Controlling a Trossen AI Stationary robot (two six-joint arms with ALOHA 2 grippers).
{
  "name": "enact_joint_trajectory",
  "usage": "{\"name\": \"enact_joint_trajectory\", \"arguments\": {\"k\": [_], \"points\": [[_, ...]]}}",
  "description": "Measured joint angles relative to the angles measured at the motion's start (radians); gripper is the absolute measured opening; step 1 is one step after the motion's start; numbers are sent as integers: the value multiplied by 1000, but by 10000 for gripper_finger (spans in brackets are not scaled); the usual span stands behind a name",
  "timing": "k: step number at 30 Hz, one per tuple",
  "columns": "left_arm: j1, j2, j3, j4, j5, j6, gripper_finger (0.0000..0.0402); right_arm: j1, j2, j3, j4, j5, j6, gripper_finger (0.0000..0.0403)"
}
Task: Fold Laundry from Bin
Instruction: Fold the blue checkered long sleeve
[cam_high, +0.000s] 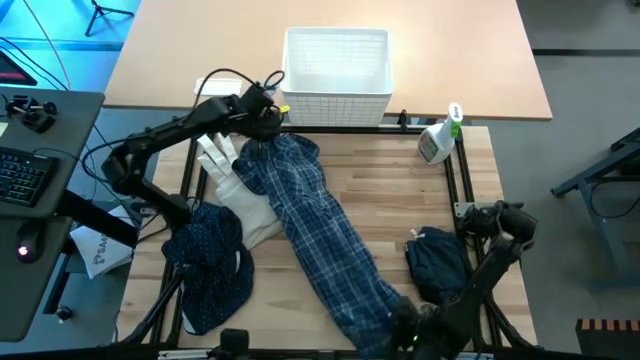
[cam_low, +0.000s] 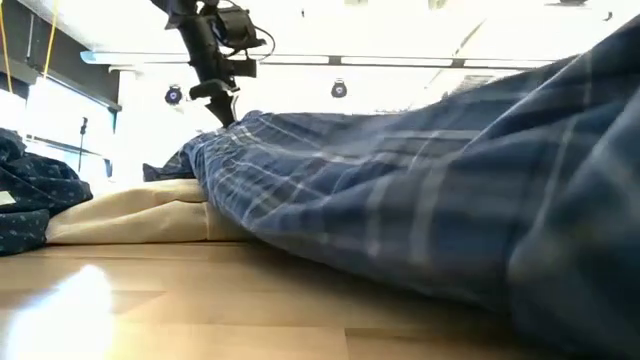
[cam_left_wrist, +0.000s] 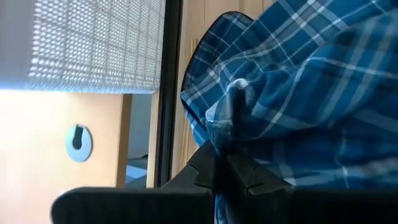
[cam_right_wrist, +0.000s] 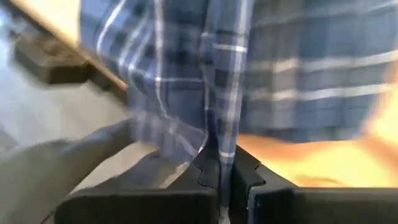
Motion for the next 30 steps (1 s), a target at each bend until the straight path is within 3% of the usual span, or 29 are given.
{"name": "enact_joint_trajectory", "arguments": {"k": [6, 15, 22, 26, 30], "points": [[7, 90, 0, 20, 1, 26, 0, -6, -75, -30, -167, 11, -36, 0], [8, 163, 0, 27, -60, 75, 7, -78, -87, -289, 136, -149, -197, 4], [7, 115, 60, -103, -39, 36, 85, -111, -115, -309, 62, -342, -290, 86], [7, 87, 160, -222, -11, -69, 129, -97, -219, -280, 26, -292, -275, 127], [10, 71, 246, -370, 12, -199, 154, -93, -340, -279, 1, -110, -232, 148]]}}
